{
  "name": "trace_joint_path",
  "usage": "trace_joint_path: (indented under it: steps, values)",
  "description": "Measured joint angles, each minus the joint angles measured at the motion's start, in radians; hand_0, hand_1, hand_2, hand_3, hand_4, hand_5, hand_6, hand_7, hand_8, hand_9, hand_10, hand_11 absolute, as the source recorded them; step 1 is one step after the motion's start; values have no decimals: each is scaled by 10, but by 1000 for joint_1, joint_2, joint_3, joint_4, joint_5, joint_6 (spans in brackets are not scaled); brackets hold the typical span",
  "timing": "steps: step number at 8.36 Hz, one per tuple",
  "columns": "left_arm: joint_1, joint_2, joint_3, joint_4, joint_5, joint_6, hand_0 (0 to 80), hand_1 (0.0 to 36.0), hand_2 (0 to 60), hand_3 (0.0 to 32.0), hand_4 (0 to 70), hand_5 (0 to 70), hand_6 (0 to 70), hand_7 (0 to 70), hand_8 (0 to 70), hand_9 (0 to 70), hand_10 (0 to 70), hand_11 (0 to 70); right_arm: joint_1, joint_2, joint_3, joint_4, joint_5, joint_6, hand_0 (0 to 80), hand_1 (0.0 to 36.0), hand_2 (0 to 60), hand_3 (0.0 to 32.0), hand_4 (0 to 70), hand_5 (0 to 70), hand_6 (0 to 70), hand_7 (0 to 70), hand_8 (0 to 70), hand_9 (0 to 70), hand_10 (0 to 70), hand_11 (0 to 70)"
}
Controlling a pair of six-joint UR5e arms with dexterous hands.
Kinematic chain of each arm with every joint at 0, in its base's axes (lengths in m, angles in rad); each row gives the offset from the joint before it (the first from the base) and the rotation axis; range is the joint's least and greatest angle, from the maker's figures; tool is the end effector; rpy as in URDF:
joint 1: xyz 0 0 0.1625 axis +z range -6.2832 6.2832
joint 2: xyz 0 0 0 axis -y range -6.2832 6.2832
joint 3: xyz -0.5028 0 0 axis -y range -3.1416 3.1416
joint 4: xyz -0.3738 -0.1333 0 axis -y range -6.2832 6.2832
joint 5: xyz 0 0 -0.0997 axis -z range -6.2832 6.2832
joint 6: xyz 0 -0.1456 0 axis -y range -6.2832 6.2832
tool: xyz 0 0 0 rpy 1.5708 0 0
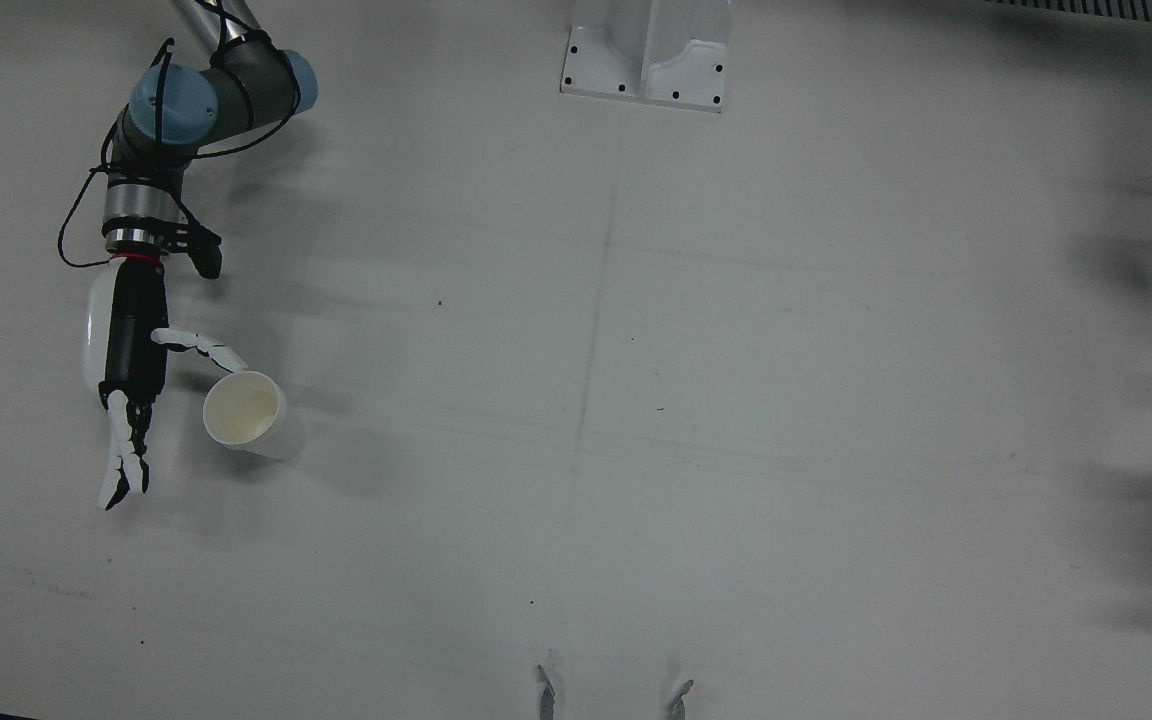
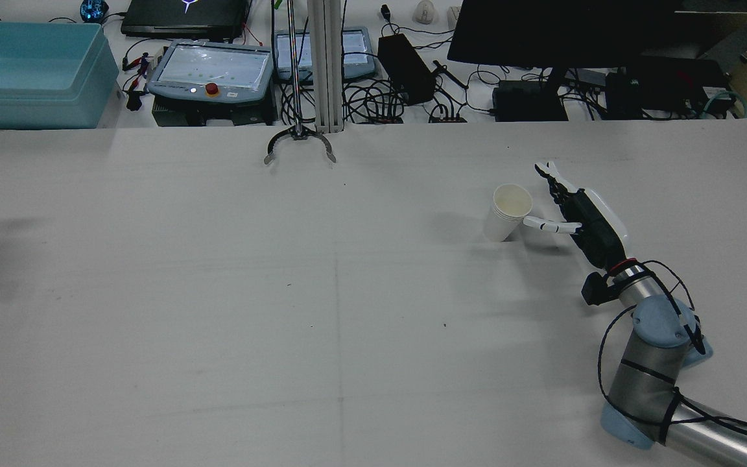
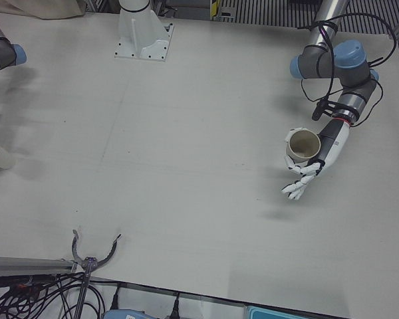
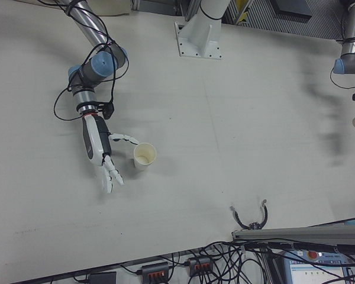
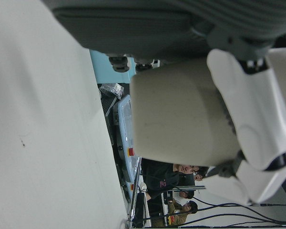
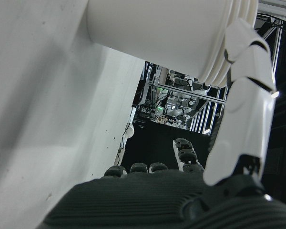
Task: Pour water
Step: 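Close the right hand fingers around the white paper cup, then lift the white cup with the right hand and tilt it upward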
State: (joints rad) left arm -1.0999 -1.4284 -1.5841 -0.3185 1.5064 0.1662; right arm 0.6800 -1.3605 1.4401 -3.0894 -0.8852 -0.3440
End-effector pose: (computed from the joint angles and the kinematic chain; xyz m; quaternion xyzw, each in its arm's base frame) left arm 0.0819 -0.4754 0.7789 -0.0966 0.7646 -0.6125 0.1759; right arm -0.3266 -0.5541 0.7085 0.0220 -0.7419 0.6524 0.1532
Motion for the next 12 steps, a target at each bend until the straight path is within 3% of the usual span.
trace_joint_path:
  steps: [7,12]
  values:
    - [0,-13,1,18,0,2,477,247,600,0,700,617,204,137,108,86,36,53,-39,-8,30,0,0,1,531,240,174,0,5,62,0,0,0,0,0,0]
    - [1,-22,16,15,0,4,478,248,600,0,700,616,203,141,108,89,38,55,-46,8,22,-1,0,-9,558,266,197,0,44,92,0,17,0,0,0,0]
